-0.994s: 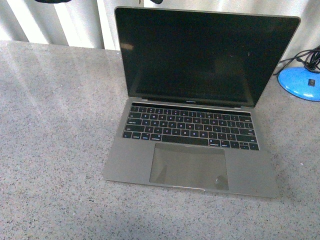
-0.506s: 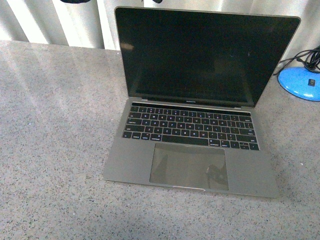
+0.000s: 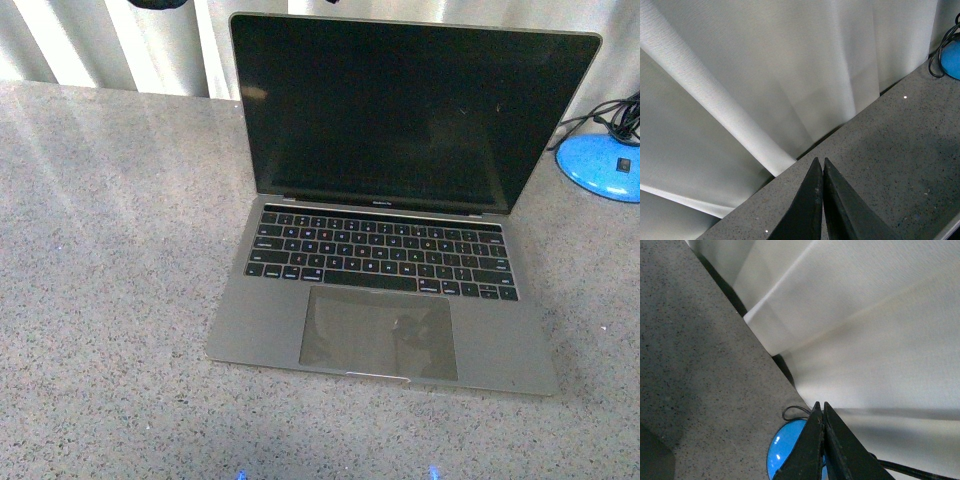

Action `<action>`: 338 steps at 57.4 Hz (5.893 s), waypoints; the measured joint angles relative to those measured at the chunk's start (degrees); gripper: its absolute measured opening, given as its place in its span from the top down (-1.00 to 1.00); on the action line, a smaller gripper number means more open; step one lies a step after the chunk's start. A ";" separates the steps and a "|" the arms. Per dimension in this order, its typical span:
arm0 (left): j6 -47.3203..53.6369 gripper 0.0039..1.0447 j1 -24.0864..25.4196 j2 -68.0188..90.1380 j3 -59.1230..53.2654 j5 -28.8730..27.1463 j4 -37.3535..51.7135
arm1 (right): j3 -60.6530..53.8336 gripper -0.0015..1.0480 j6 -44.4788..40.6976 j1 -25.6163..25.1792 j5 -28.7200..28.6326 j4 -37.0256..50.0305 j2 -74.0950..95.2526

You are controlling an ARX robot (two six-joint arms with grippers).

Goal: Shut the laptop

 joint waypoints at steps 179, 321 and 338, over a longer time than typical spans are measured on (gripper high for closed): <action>14.80 0.94 -2.21 -6.14 -2.93 6.95 -27.02 | -23.56 0.98 10.84 7.15 2.27 11.74 -6.05; 18.91 0.94 -2.23 -6.95 -12.04 11.34 -29.70 | -37.42 0.98 21.97 11.17 5.20 16.92 -7.56; 18.91 0.94 -2.58 -6.95 -13.77 11.54 -29.24 | -39.56 0.98 23.50 11.04 5.55 17.94 -7.93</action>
